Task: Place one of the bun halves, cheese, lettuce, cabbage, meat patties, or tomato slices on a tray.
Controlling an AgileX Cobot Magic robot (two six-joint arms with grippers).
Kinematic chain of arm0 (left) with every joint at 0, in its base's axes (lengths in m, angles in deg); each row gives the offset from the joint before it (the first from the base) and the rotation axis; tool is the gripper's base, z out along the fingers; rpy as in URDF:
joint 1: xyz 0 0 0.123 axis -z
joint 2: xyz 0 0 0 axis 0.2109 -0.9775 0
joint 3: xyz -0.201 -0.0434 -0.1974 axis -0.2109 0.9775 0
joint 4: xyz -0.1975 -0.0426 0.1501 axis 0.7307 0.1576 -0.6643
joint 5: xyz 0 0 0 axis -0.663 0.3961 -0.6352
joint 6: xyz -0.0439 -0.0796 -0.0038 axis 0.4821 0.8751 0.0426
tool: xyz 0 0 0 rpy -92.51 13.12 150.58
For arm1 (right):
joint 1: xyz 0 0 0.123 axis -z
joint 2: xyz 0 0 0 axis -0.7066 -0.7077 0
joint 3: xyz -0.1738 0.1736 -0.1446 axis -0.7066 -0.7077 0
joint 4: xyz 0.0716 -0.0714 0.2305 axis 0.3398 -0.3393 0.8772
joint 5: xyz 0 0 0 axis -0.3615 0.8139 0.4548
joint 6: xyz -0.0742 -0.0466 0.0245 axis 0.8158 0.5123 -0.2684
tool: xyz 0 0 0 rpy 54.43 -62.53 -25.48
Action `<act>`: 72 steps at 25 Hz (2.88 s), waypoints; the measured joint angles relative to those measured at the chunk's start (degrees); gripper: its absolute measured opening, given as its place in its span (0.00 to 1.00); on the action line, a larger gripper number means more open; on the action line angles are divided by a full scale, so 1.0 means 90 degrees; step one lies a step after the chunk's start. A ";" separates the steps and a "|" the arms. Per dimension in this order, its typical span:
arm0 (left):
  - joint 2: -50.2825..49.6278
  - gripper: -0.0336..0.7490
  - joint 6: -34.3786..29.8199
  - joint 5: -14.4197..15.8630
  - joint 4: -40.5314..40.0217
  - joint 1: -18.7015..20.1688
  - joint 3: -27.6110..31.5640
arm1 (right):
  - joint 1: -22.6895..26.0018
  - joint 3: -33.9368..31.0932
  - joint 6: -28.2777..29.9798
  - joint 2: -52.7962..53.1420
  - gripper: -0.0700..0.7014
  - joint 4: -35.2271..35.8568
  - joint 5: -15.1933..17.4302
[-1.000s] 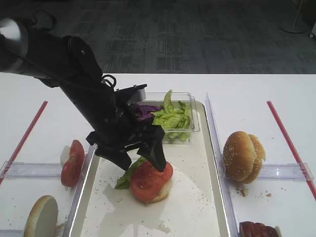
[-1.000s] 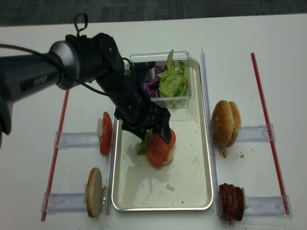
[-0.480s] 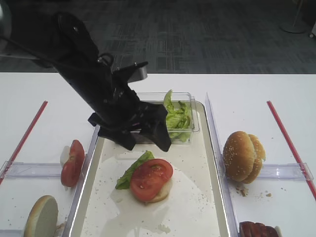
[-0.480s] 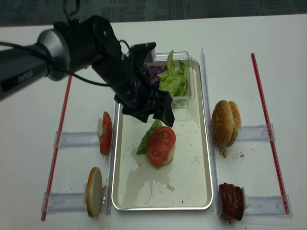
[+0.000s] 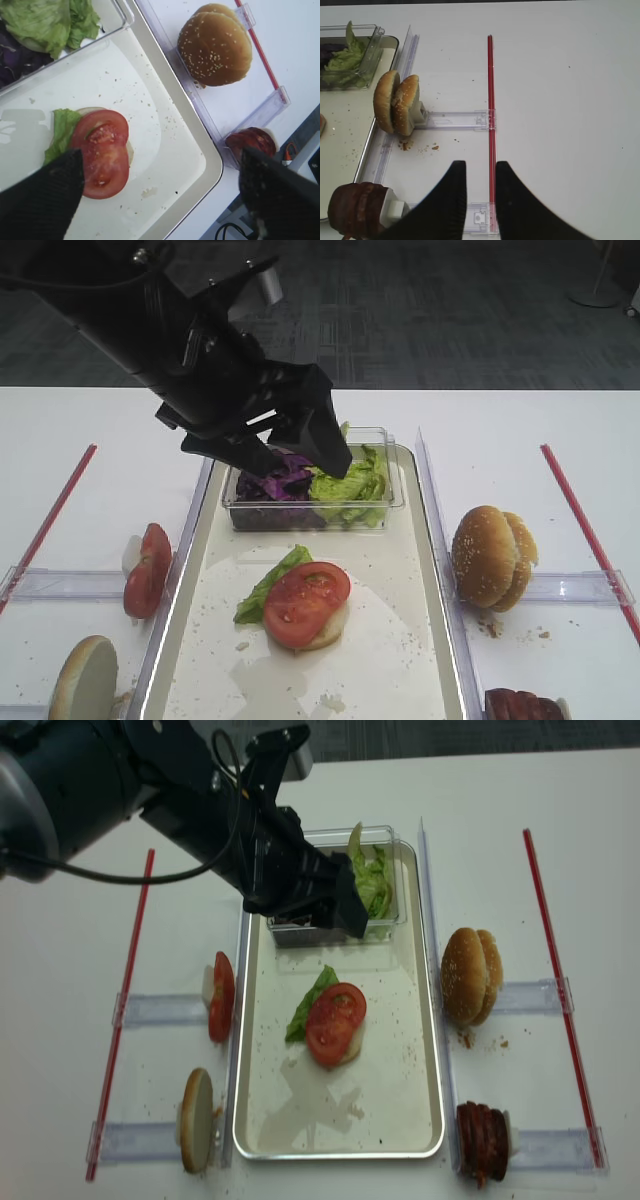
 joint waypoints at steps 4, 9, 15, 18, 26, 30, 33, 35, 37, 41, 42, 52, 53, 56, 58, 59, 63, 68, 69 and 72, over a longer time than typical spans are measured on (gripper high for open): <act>0.0000 0.78 0.0543 0.0000 -0.0955 0.0000 -0.0011 | 0.0000 0.0000 0.0000 0.0000 0.34 0.0000 0.0000; 0.0000 0.78 0.1590 0.0121 -0.2843 0.0000 -0.0011 | 0.0000 0.0000 0.0000 0.0000 0.34 -0.0011 0.0000; 0.0000 0.78 0.2131 0.0431 -0.4143 -0.0003 -0.0011 | 0.0000 0.0000 0.0000 0.0000 0.34 -0.0011 0.0000; 0.0000 0.78 0.2218 0.0513 -0.4277 -0.0013 -0.0011 | 0.0000 0.0000 0.0000 0.0000 0.34 -0.0011 0.0000; 0.0000 0.78 0.2442 0.0522 -0.4276 -0.0635 -0.0011 | 0.0000 0.0000 0.0000 0.0000 0.34 -0.0011 0.0000; 0.0000 0.78 0.2481 0.0584 -0.4276 -0.1419 -0.0011 | 0.0000 0.0000 0.0000 0.0000 0.34 -0.0011 0.0000; 0.0000 0.78 0.2491 0.0625 -0.4288 -0.1996 -0.0011 | 0.0000 0.0000 0.0012 0.0000 0.34 -0.0011 0.0000; 0.0000 0.78 0.2491 0.0637 -0.4300 -0.2323 -0.0011 | 0.0000 0.0000 0.0012 0.0000 0.34 -0.0011 0.0000; 0.0000 0.78 0.2461 0.0646 -0.4300 -0.2619 -0.0011 | 0.0000 0.0000 0.0012 0.0000 0.34 -0.0011 0.0000; 0.0000 0.78 0.2373 0.0664 -0.4342 -0.2925 -0.0011 | 0.0000 0.0000 0.0012 0.0000 0.34 -0.0011 0.0000; 0.0000 0.78 0.2364 0.0668 -0.4357 -0.2950 -0.0011 | 0.0000 0.0000 0.0012 0.0000 0.34 -0.0011 0.0000; 0.0099 0.78 0.2311 0.1116 -0.4476 -0.2952 0.0199 | 0.0000 0.0000 0.0021 0.0000 0.34 -0.0011 0.0000; 0.0180 0.78 0.2311 0.1088 -0.4476 -0.2952 0.0374 | 0.0000 0.0000 0.0021 0.0000 0.34 -0.0011 0.0000; 0.0595 0.78 0.2323 0.0878 -0.4465 -0.2952 0.0971 | 0.0000 0.0000 0.0021 0.0000 0.34 -0.0011 0.0000; 0.0925 0.78 0.2333 0.0793 -0.4465 -0.2952 0.1377 | 0.0000 0.0000 0.0021 0.0000 0.34 -0.0011 0.0000; 0.1080 0.78 0.2347 0.0781 -0.4465 -0.2952 0.1539 | 0.0000 0.0000 0.0021 0.0000 0.34 -0.0011 0.0000; 0.1748 0.78 0.2372 0.0741 -0.4453 -0.2952 0.2266 | 0.0000 0.0000 0.0021 0.0000 0.34 -0.0011 0.0000; 0.2898 0.78 0.2439 0.0722 -0.4443 -0.2963 0.3104 | 0.0000 0.0000 0.0021 0.0000 0.34 -0.0011 0.0000; 0.3137 0.78 0.2439 0.0722 -0.4443 -0.2963 0.3228 | 0.0000 0.0000 0.0021 0.0000 0.34 -0.0011 0.0000; 0.3803 0.78 0.2449 0.0764 -0.4415 -0.2963 0.3597 | 0.0000 0.0000 0.0021 0.0000 0.34 -0.0011 0.0000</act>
